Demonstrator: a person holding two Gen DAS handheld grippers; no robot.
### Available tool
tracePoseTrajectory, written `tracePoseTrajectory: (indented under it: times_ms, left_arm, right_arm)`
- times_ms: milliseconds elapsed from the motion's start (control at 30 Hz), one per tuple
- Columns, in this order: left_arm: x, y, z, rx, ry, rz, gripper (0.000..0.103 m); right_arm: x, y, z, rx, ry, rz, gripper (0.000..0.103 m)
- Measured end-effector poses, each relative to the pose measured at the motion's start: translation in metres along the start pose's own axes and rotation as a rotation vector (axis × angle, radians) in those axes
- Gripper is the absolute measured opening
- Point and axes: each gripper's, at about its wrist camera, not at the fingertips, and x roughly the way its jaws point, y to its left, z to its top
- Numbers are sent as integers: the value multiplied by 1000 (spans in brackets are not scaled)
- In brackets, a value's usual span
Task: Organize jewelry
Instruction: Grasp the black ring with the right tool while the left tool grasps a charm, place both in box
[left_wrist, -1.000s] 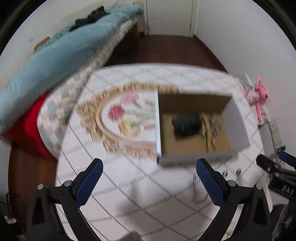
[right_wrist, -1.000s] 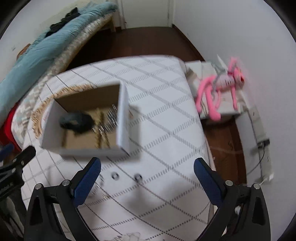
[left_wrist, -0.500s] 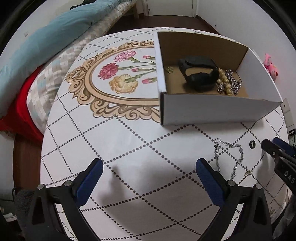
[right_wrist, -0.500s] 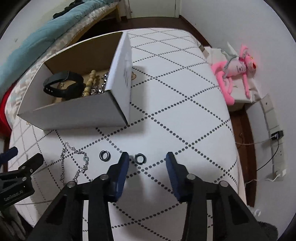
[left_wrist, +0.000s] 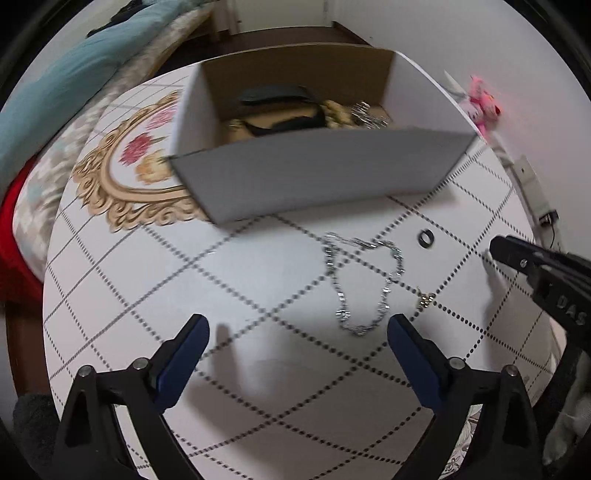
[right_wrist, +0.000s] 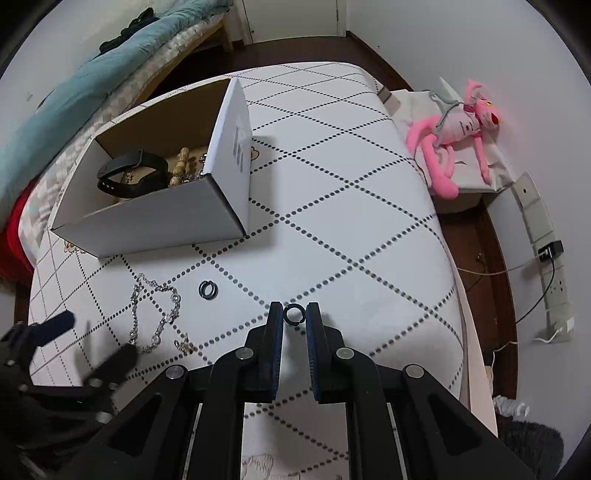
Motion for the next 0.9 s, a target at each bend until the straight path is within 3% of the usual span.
tracePoseTrajectory:
  times_ms: [133,233,267,300,467,900]
  left_arm:
    - [4,-13,1,58,-11,-7,71]
    - [0,-17,6,85,-32,-33,39]
    - [-1,-17,9,94,-33,-36,18]
    - [-1,-16,11,95,-28,-43,5]
    - [-2,0,17,42,-28,-94,0]
    - [-36,54,20,-81,-83,-164,0]
  right_arm:
    - [1,-4,-3,27,7,-3,13]
    - [4,-7,-5,44,16,1,13]
    - [4,-6,-4,47,17,1,13]
    - [4,-6,-4,50,17,5,13]
    - [-3,-6,-2,56,-2,19,13]
    - [-27,1,11,63,-55,85,13]
